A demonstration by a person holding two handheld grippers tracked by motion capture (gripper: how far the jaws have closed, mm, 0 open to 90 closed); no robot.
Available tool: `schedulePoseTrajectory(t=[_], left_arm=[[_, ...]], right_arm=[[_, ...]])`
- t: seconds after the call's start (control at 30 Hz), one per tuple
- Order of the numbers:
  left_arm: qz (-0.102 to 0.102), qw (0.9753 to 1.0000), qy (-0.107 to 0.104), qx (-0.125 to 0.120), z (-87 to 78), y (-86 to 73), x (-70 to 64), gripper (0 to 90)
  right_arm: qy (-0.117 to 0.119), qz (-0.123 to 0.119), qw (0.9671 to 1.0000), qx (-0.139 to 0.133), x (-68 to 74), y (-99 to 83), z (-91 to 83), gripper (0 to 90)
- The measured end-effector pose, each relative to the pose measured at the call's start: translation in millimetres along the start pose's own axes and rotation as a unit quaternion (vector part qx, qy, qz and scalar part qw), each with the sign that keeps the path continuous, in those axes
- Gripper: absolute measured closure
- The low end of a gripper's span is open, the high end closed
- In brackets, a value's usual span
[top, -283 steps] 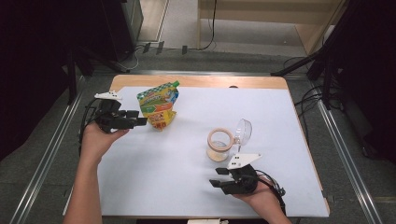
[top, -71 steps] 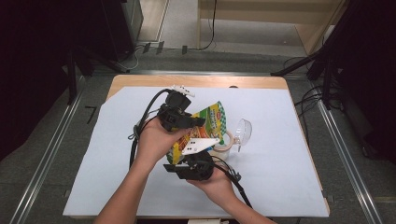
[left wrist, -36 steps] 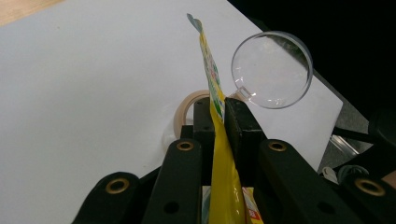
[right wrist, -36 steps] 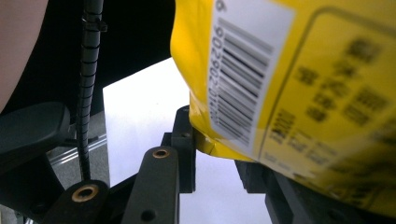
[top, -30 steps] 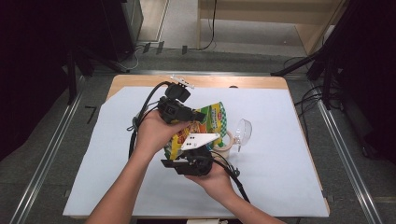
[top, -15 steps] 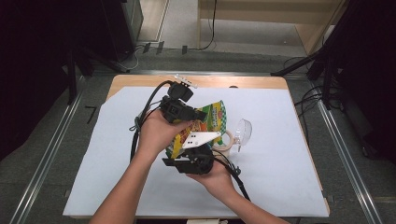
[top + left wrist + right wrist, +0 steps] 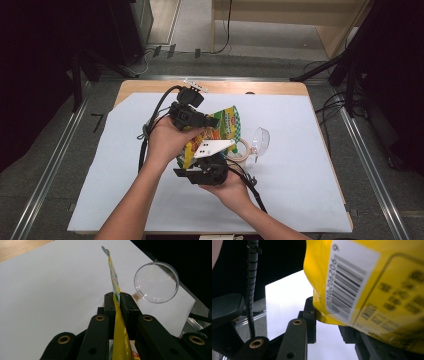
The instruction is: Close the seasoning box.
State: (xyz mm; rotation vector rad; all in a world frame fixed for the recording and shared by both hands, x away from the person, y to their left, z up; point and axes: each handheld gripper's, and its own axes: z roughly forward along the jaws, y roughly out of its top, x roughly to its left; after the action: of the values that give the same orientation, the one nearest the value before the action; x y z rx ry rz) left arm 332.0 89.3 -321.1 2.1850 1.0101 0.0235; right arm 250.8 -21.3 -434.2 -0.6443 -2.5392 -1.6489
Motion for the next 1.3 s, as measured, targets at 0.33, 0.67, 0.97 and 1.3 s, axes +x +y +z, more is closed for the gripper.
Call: schedulePoseTrajectory(t=[0.33, 0.67, 0.97, 1.3], left_arm=[[-0.002, 0.9999, 0.0, 0.01, 2.8, 2.6, 0.8, 84.8], [-0.006, 0.9999, 0.0, 0.009, 2.7, 2.5, 0.4, 84.8], [-0.005, 0.9999, 0.0, 0.009, 2.9, 2.8, 0.2, 84.8], [-0.004, 1.0, 0.0, 0.009, 2.9, 2.8, -1.3, 84.8]], right_arm=[[0.002, 0.007, 1.0, -0.001, -1.3, 0.6, -0.3, 71.8], [0.002, 0.006, 1.0, 0.0, -1.3, 0.6, -0.2, 71.8], [0.0, 0.006, 1.0, 0.001, -1.4, 0.8, -0.4, 71.8], [-0.001, 0.006, 1.0, 0.001, -1.5, 0.4, -0.5, 71.9]])
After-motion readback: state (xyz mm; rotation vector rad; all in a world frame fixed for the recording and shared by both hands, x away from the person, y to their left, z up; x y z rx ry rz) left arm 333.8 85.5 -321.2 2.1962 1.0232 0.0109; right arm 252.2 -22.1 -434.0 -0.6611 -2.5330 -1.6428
